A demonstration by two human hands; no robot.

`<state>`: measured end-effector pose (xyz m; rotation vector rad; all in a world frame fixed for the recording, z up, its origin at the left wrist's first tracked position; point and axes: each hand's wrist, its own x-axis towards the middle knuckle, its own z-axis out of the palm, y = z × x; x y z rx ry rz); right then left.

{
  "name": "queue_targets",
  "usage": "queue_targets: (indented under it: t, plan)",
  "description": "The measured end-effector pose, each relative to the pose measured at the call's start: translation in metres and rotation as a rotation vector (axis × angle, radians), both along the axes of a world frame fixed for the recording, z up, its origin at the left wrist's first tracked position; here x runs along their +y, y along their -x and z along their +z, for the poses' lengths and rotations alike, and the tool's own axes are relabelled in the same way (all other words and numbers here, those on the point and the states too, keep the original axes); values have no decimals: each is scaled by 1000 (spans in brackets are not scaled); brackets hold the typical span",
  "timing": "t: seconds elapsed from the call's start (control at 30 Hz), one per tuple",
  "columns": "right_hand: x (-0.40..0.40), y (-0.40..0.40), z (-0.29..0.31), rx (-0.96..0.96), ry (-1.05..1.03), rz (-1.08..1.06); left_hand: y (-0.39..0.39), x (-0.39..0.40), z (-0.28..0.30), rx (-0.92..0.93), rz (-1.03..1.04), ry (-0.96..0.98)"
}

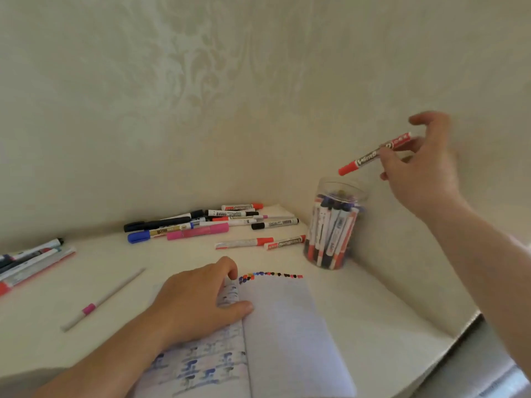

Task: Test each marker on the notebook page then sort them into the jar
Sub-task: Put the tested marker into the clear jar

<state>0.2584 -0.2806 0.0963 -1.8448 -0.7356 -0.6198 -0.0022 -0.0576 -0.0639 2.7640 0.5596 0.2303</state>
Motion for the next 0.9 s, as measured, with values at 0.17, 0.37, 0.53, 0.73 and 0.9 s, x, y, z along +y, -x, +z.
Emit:
queue_targets:
  t: [0.17,0.37,0.53,0.73,0.9]
  plan:
    - [17,-17,-15,-129,570,-29,1,-1,2,-12,11,14]
    - [31,-11,-19,-34,871,-69,3,-1,2,-21,-7,29]
    - [35,-4,-24,-23,1181,-100,2,1,1,-33,-12,36]
    - [36,-8,-29,-151,989,-183,3,1,0,-43,-20,54]
    - [34,12,-40,-272,919,-256,1,4,-4,-50,-21,56]
